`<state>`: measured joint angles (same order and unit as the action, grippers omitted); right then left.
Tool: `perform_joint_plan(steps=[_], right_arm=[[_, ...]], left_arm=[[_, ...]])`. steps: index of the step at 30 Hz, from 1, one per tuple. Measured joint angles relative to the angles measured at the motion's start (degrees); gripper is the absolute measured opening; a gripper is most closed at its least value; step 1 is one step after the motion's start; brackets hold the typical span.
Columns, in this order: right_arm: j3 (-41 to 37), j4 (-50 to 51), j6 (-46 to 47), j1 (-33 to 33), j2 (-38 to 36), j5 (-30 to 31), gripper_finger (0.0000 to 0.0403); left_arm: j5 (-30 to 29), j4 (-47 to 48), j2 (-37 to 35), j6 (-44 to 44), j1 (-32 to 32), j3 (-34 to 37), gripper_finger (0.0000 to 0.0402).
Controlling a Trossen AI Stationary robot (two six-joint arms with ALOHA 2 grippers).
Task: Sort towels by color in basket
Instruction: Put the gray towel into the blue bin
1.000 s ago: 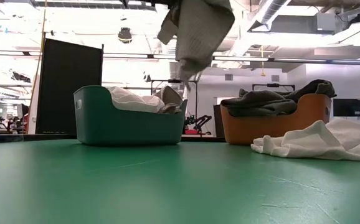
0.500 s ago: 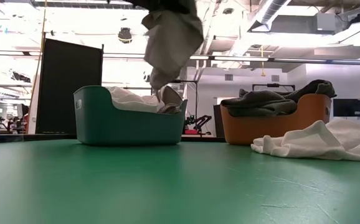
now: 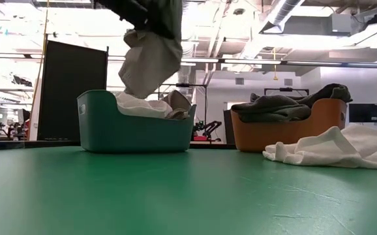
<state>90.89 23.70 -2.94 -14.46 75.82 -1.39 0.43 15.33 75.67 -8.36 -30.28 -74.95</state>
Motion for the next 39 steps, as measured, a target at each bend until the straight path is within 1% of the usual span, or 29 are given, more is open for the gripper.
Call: perform_joint_plan(steps=[4, 7, 14, 18, 20, 22, 27, 34, 37, 39], right_arm=[[0.00, 0.54, 1.55, 0.00, 0.37, 0.00, 0.0244], [0.00, 1.84, 2.56, 0.00, 0.40, -0.01, 0.0241], [0.00, 5.93, 4.16, 0.00, 0.40, -0.01, 0.0239], [0.00, 6.67, 4.46, 0.00, 0.43, -0.02, 0.0239], [0.00, 6.60, 4.46, 0.00, 0.43, -0.02, 0.0239], [0.00, 6.56, 4.46, 0.00, 0.43, -0.02, 0.0239], [0.00, 5.87, 4.43, -0.11, 0.43, -0.02, 0.0239], [0.00, 5.65, 4.43, -0.22, 0.43, -0.02, 0.0239], [0.00, 5.65, 4.46, -0.22, 0.43, -0.04, 0.0240], [0.00, 5.65, 4.46, -0.22, 0.43, -0.04, 0.0240]], left_arm=[[2.22, -6.33, 0.38, -1.91, 0.02, 4.97, 0.0002], [2.28, -11.04, 0.34, -5.38, 0.02, 9.96, 0.0001], [-1.19, -12.57, 0.35, -13.65, -0.66, 21.60, 0.0001], [-5.11, -16.33, 0.36, -18.91, -0.61, 27.97, 0.0001], [-6.39, -16.14, 0.36, -21.25, -0.65, 29.85, 0.0001], [-6.60, -15.53, 0.35, -21.49, -0.65, 30.95, 0.0001], [-6.45, -9.35, 0.34, -19.86, 0.45, 32.70, 0.0001], [-7.00, -1.08, 0.34, -15.07, 2.07, 32.80, 0.0002], [-7.00, -0.08, 0.34, -15.49, 2.70, 32.08, 0.0003], [-6.95, 0.17, 0.40, -17.95, 2.84, 31.17, 0.0004]])
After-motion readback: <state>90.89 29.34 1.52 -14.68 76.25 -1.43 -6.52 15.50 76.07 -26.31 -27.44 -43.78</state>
